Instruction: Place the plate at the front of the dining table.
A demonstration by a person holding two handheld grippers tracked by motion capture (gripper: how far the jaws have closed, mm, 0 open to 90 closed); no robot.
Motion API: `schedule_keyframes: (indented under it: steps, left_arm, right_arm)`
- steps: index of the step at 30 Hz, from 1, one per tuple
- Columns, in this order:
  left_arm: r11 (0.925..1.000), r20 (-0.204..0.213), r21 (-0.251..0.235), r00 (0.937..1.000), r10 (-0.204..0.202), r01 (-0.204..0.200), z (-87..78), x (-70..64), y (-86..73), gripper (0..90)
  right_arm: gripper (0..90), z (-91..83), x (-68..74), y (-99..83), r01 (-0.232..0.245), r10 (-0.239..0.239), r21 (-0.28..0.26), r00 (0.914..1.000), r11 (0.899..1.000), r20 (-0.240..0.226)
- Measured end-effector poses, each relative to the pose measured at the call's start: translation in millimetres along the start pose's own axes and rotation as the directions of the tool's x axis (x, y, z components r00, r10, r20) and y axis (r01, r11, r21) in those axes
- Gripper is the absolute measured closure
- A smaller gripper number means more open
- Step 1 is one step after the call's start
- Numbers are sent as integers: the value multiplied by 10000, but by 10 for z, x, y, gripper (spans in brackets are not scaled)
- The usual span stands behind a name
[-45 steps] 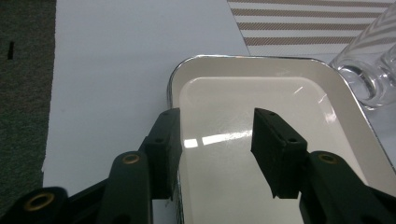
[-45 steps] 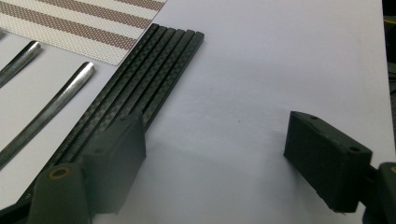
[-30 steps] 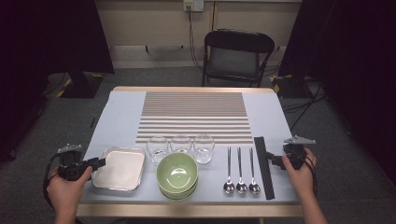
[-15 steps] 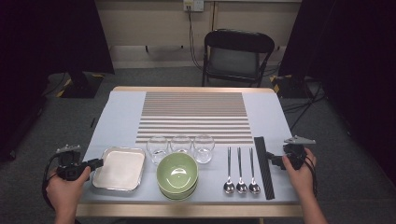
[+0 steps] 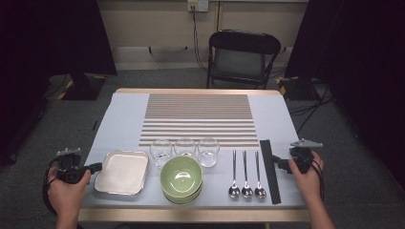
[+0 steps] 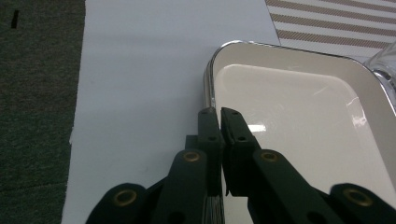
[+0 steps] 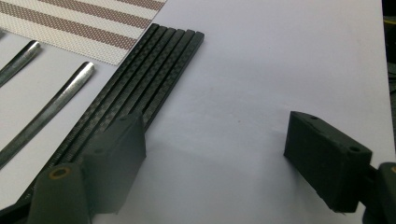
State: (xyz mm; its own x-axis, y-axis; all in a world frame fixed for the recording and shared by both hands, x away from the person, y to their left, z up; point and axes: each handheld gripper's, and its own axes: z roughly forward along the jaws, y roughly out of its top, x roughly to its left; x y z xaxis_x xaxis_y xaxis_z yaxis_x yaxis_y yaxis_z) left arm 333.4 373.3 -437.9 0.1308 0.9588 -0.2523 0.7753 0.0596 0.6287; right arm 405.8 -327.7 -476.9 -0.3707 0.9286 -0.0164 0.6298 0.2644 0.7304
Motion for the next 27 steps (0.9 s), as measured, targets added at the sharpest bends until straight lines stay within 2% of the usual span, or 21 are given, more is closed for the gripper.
schedule_keyframes:
  steps: [6,9,17,27]
  left_arm:
    - [9999,-51,47,9999,-124,125,20,-9,7,880]
    - [9999,-62,119,10000,-47,48,31,-7,21,879]
    - [9989,211,188,9989,-422,418,38,31,34,884]
    - [9963,328,174,9959,-844,838,40,52,36,889]
  right_arm:
    - [199,0,0,0,0,0,0,10000,10000,-2]
    - [199,1,0,0,5,-5,-2,10000,10000,-6]
    - [199,1,0,0,5,-5,2,10000,10000,1]
    - [198,1,0,1,4,-4,2,10000,10000,-5]
